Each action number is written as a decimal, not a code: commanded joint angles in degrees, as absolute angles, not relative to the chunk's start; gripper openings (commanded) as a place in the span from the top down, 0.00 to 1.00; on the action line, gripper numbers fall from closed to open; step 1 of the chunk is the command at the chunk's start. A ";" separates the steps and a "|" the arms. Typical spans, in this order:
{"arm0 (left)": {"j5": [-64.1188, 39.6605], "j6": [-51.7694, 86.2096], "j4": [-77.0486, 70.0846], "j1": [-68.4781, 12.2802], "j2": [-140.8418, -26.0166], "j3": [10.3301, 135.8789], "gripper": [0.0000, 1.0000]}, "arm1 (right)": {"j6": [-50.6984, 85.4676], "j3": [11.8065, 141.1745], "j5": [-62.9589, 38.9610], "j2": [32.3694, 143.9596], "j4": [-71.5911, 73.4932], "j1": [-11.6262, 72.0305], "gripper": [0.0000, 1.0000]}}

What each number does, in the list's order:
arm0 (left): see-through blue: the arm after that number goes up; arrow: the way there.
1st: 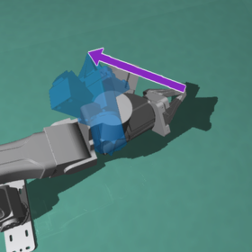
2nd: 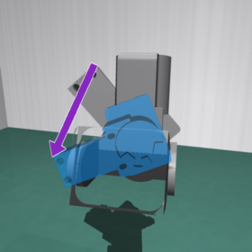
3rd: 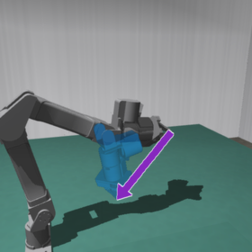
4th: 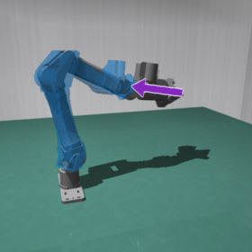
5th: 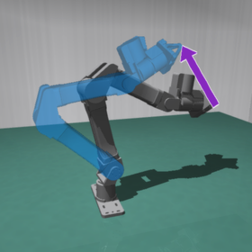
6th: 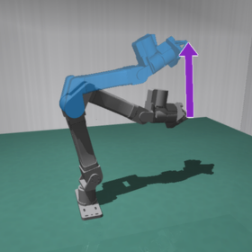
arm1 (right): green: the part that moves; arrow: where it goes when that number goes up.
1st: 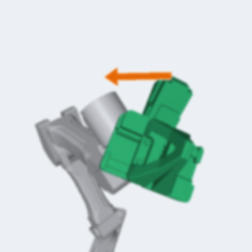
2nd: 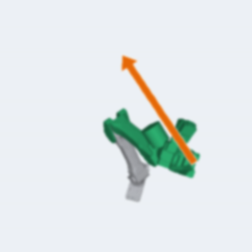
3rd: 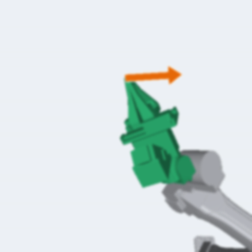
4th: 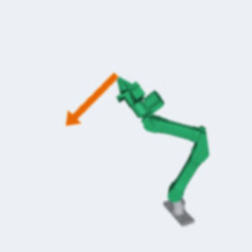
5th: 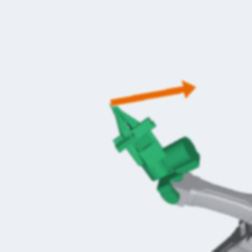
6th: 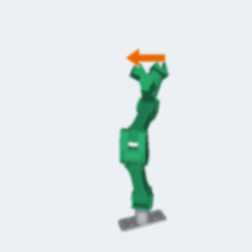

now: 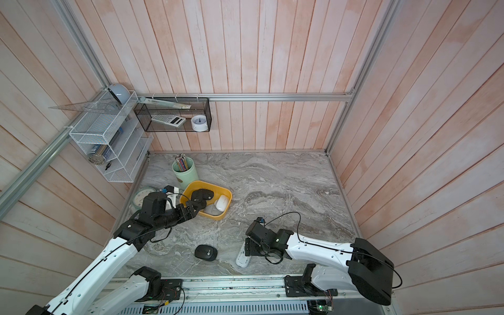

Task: Put the mouse in the storage box
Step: Pick up the mouse from the center of the board.

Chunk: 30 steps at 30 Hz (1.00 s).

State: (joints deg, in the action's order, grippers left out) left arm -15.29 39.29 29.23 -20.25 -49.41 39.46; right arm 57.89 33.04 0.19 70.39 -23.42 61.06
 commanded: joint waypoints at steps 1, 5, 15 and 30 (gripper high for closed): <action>-18.61 43.10 24.28 -19.95 -47.35 36.00 0.08 | 58.68 34.94 -2.99 73.13 -22.01 61.51 0.21; -19.51 44.12 23.33 -19.94 -45.96 32.31 0.08 | 56.67 37.69 -6.33 78.29 -21.94 61.82 0.23; -18.15 44.19 25.31 -20.04 -42.58 29.45 0.08 | 54.78 41.62 -8.00 84.96 -22.96 62.51 0.42; -12.42 42.89 28.11 -20.02 -43.06 29.05 0.06 | 53.28 48.36 -6.12 90.08 -27.17 62.58 0.61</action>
